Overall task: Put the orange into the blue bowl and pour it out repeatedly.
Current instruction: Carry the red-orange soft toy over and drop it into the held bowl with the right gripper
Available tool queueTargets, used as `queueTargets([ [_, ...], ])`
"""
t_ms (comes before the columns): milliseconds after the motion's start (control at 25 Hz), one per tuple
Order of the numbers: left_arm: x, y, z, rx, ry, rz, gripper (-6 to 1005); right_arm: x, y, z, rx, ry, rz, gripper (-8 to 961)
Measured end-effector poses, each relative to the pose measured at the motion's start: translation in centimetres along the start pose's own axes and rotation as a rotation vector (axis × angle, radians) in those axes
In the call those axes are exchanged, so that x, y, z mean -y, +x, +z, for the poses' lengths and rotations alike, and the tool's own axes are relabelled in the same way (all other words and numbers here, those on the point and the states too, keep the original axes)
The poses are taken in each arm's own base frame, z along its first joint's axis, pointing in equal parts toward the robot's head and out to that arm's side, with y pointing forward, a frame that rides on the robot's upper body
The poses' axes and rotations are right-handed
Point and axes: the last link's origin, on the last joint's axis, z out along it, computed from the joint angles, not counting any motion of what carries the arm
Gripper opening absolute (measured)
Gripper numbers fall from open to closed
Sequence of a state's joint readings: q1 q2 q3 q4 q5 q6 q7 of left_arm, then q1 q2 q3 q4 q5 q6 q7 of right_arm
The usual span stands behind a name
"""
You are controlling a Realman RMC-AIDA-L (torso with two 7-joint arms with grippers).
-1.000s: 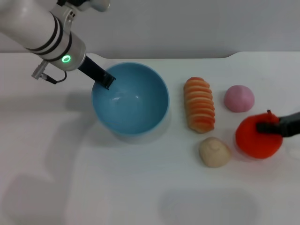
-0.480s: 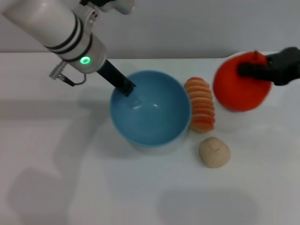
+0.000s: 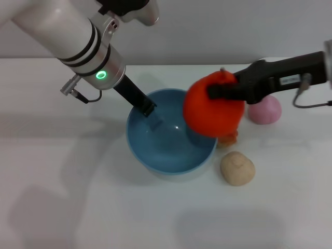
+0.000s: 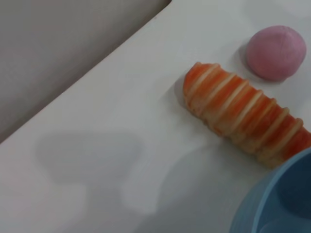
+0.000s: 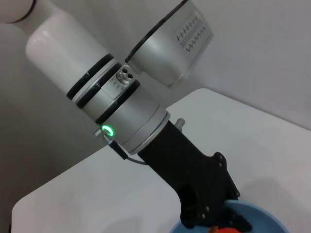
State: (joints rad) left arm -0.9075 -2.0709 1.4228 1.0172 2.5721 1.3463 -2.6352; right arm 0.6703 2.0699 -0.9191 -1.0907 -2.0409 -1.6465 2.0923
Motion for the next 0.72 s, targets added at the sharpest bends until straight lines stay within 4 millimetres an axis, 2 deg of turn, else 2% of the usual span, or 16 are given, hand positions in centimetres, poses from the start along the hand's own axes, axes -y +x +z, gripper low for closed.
queueTargets([
  [400,-0.3,-0.3,0.5,-0.009,-0.023,-0.012,-1,0.4,0.9,4.2,-0.071,-0.029,0.008,73],
  [600,-0.2,-0.8,0.8,-0.009,-0.027,-0.024,0,0.9,1.3,4.9,-0.066,-0.009,0.036,95],
  [720,-0.2,-0.9,0.8,-0.007,-0.027,-0.029,0,1.0,1.3,4.9,-0.063,-0.006,0.036,152],
])
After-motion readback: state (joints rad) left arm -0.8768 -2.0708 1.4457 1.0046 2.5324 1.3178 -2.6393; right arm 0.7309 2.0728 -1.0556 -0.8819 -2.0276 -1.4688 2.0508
